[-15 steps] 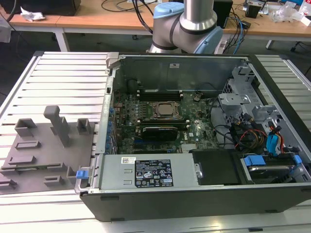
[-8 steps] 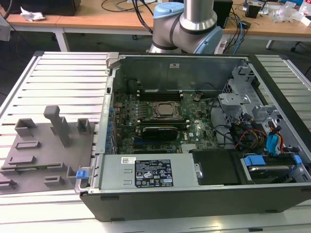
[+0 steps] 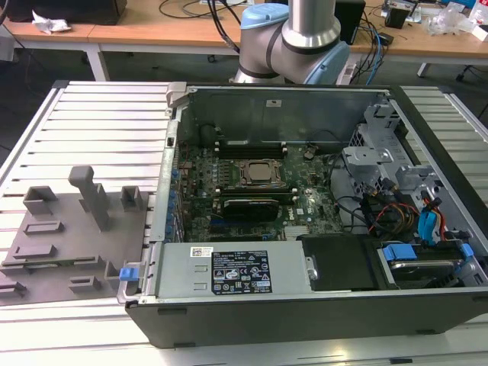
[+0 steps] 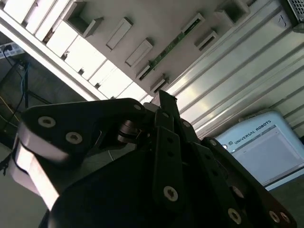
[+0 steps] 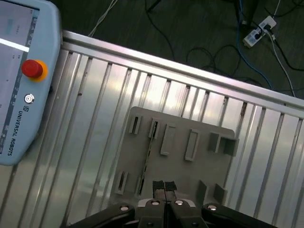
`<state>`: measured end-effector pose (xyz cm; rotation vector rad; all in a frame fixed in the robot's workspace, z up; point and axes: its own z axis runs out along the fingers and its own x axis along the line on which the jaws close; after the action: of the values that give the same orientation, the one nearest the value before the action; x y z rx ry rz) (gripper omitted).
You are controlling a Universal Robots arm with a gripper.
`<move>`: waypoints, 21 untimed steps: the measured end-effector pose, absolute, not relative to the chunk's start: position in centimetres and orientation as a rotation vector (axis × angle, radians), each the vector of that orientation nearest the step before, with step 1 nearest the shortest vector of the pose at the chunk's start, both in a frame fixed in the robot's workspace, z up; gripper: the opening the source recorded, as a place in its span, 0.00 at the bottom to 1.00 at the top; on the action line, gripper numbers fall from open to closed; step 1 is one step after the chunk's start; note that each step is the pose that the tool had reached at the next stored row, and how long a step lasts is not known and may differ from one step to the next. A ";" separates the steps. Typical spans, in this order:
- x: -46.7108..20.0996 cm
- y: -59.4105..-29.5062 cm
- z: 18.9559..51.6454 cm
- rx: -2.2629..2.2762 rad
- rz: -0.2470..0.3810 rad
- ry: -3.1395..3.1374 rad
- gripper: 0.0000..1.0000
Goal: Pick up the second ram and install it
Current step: 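Pick up the second ram and move it above second insertion slot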
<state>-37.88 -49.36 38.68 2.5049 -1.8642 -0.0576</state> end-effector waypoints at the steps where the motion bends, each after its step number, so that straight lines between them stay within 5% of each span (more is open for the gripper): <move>1: -37.9 -49.4 38.7 2.517 -0.058 -1.848 0.11; 21: -37.9 -49.4 38.5 2.092 -0.062 -2.329 0.11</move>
<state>-37.88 -49.36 38.45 2.0917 -2.3285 -0.0624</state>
